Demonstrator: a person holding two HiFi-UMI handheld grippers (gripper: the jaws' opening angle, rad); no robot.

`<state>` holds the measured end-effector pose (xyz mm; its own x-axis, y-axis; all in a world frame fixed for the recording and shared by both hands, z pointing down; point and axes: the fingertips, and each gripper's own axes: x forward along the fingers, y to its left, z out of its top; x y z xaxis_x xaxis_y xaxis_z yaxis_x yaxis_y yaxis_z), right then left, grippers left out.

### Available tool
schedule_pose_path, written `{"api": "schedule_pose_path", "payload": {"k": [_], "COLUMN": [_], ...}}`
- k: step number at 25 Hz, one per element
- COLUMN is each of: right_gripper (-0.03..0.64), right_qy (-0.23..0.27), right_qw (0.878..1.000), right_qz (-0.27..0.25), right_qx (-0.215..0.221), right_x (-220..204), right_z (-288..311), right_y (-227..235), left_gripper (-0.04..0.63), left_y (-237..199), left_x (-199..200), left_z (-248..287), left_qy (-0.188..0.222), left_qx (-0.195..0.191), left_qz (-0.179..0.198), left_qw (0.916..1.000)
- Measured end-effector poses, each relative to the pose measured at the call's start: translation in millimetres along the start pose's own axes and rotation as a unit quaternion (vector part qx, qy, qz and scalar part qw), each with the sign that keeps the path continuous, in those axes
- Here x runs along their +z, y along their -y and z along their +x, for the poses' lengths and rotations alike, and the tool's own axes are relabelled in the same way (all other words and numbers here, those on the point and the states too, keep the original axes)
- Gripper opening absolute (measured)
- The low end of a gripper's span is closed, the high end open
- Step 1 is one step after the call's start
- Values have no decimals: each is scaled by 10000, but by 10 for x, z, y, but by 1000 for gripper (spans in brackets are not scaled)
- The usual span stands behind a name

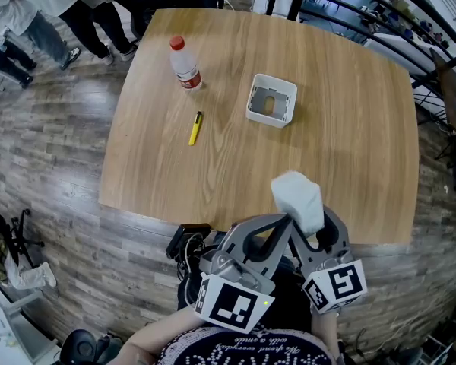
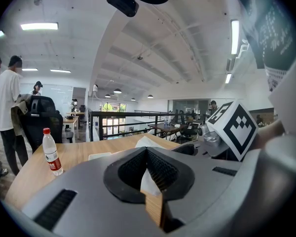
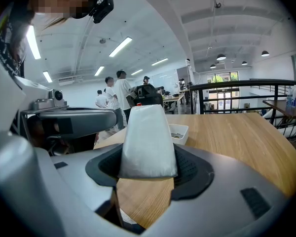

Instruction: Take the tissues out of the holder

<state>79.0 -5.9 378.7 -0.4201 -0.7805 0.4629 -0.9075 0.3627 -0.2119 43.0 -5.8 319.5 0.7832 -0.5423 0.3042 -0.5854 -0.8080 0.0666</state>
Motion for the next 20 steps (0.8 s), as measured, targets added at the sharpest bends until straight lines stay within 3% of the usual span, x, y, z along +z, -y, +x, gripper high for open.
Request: {"api": "schedule_pose_path", "payload": {"k": [20], "right_gripper": [267], "right_qy": [-37], "right_qw": [10000], "right_qz": [-40], "right_qx": [44], "right_x": [12], "right_z": [25], "right_y": [-8], "left_gripper": [5], "left_y": [-39], "left_x": [1], "left_z": [12], "left_qy": [-2], "left_qx": [22], "left_qz": [-39], "left_qw": [10000]}}
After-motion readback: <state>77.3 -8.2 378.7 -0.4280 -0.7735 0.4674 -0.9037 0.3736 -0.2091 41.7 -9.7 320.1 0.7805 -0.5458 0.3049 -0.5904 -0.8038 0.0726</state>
